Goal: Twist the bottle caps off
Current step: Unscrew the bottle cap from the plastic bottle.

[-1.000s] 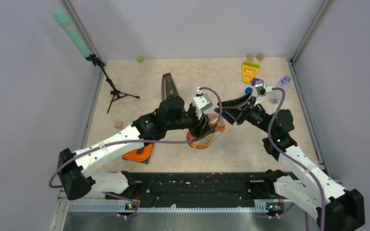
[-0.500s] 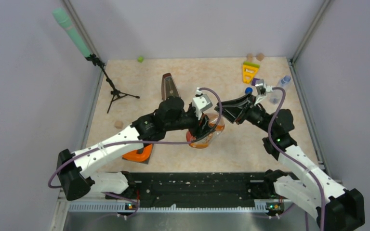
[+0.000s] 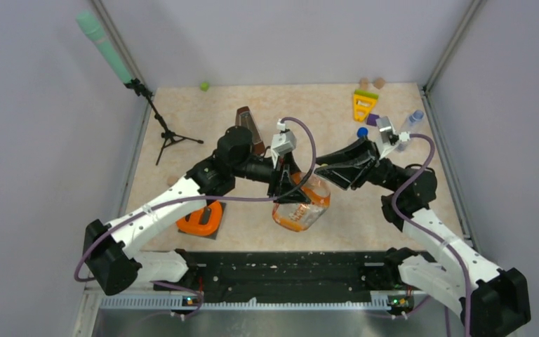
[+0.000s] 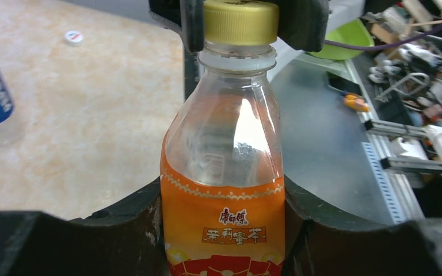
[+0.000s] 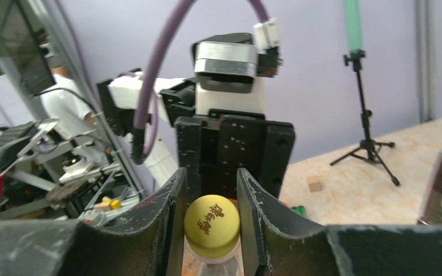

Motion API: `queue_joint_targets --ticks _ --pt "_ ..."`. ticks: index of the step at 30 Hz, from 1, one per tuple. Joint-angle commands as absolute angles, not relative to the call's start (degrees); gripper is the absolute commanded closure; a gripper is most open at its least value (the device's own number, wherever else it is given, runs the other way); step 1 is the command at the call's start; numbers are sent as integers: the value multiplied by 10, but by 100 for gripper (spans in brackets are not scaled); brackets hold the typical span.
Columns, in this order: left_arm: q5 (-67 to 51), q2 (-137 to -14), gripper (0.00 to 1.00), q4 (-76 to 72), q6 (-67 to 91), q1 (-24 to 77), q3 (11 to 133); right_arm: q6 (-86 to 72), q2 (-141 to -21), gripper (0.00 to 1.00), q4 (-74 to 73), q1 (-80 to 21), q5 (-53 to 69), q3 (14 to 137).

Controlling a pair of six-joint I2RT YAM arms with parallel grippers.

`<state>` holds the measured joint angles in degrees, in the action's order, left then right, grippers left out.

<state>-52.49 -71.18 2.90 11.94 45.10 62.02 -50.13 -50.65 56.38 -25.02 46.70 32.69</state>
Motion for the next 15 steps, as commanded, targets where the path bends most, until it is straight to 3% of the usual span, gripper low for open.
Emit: queue_joint_targets --ticks 1,15 --pt "-702 -705 100 -71 154 442 617 -578 -517 100 722 -241 491 348" --pt "-841 -731 100 -122 193 442 619 -643 -530 100 828 -241 576 376"
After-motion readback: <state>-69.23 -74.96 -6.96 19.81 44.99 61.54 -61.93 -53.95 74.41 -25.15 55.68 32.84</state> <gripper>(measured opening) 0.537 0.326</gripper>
